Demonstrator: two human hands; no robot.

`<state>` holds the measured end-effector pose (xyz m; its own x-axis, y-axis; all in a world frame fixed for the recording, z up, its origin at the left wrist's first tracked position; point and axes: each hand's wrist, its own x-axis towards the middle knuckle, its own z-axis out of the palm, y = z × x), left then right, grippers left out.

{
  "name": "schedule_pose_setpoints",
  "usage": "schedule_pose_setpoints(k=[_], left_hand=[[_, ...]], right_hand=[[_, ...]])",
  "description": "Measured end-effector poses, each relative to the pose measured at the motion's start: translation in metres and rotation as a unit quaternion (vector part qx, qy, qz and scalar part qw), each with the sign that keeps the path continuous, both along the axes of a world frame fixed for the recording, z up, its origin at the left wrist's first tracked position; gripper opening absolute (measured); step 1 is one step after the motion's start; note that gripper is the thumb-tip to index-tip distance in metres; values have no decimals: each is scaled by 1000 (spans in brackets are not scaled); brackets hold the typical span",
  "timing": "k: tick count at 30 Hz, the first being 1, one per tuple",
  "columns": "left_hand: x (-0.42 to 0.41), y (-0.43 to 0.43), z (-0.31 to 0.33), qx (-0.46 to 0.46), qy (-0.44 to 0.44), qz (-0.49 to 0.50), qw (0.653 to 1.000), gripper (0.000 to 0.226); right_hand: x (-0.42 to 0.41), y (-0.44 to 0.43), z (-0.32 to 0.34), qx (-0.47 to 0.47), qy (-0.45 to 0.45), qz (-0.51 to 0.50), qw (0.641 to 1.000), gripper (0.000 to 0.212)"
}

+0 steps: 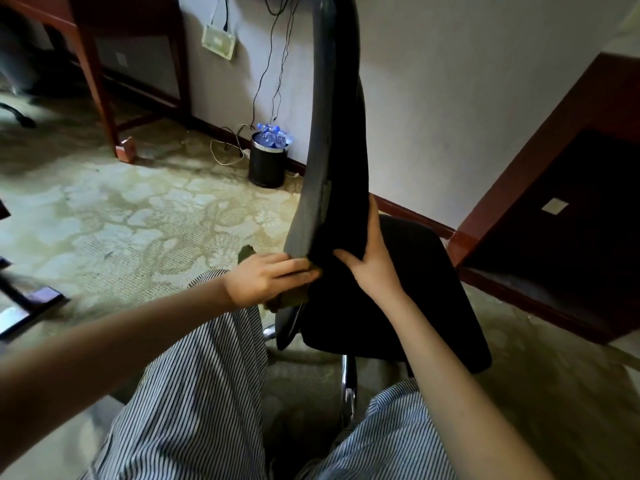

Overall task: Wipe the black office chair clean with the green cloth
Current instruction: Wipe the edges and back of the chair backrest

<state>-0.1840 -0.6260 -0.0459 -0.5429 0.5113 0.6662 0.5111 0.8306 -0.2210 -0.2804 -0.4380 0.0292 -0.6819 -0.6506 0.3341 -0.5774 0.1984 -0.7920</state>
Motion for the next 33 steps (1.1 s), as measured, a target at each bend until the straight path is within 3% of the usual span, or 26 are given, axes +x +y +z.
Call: schedule_pose_setpoints(k=[9, 18, 22, 27, 33], left_hand=[[-3, 1, 49, 35, 85, 4, 996, 28], [-1, 2, -13, 48, -15, 5, 999, 35], [-3, -9, 12, -6, 13, -11, 1000, 29], [-7, -20, 57, 8, 61, -8, 998, 29], [-3, -20, 10, 0, 0, -5, 1000, 31]], right_hand=[[0, -1, -3, -31, 25, 24, 999, 84], [5, -8, 5, 8, 20, -7, 1000, 86], [8, -18, 4, 15, 22, -26, 999, 88], [8, -21, 4, -18, 22, 5, 1000, 87], [7, -21, 6, 9, 31, -3, 999, 92]])
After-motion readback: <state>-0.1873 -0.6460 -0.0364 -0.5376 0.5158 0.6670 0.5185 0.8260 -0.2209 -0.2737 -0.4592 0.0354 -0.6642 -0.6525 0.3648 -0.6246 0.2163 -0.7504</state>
